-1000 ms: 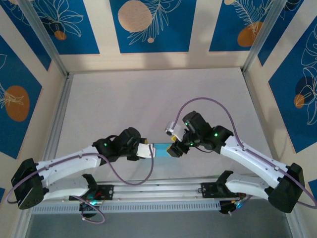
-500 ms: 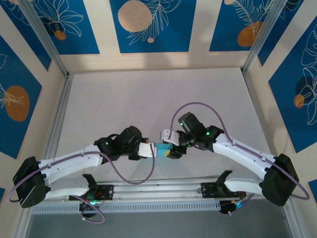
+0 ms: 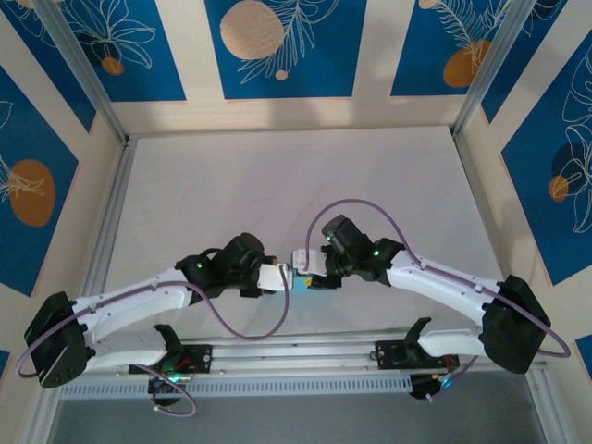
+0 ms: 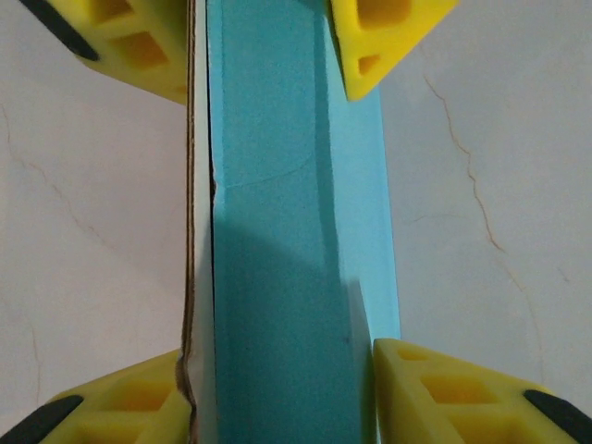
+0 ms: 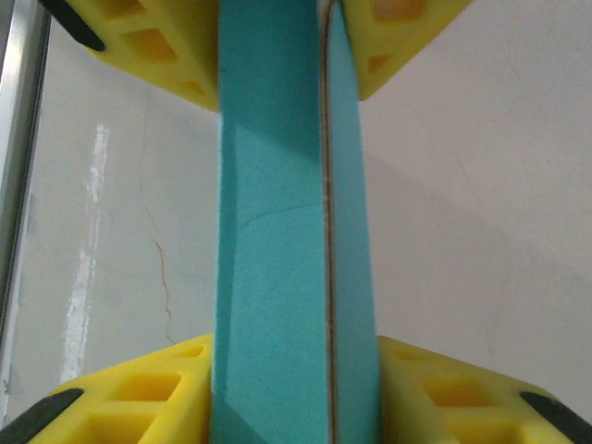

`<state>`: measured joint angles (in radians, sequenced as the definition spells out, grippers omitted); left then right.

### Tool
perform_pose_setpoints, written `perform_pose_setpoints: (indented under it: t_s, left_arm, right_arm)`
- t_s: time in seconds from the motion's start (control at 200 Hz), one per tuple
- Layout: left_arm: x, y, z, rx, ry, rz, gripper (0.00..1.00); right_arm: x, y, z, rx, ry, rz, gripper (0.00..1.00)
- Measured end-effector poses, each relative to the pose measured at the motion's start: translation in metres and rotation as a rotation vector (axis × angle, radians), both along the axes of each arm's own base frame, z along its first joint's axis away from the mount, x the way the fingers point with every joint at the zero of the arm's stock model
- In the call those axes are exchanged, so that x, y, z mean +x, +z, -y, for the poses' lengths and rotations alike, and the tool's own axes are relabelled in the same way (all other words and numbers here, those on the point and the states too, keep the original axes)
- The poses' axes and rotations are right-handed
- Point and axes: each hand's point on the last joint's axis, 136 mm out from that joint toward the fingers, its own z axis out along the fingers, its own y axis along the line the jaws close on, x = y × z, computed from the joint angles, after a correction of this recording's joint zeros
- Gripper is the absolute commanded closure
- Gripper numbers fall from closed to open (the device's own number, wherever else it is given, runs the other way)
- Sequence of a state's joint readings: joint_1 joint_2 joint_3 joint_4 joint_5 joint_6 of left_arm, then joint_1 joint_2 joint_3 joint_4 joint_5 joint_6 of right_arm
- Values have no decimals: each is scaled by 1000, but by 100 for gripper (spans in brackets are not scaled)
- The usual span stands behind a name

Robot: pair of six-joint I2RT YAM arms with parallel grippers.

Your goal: Fold the paper box

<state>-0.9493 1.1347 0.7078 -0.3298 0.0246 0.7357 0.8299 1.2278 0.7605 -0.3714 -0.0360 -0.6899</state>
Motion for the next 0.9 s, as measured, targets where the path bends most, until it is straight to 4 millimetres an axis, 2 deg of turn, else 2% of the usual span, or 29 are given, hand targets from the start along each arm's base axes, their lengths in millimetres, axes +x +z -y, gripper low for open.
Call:
perform_pose_setpoints:
  t_s: [0.26, 0.455, 0.67, 0.77, 0.84, 0.9]
  left_arm:
    - [0, -1, -3, 14, -6, 6, 56]
    - [-3, -7, -8, 52, -29, 5, 43]
    - [-6, -4, -10, 25, -3, -35, 28]
    - [-6, 11, -11, -39, 40, -42, 24]
    - [-5, 41, -9, -137, 69, -30, 20]
    - [-5, 78, -7, -249, 98, -9, 19]
  right_arm:
    - [10, -4, -3, -26, -20, 115, 71]
    - [16, -7, -6, -44, -11, 213, 76]
    - [20, -7, -6, -57, -11, 230, 83]
    - [24, 1, -6, -66, -15, 222, 85]
    - [28, 3, 1, -91, -34, 206, 86]
    - [32, 4, 12, -120, -55, 181, 87]
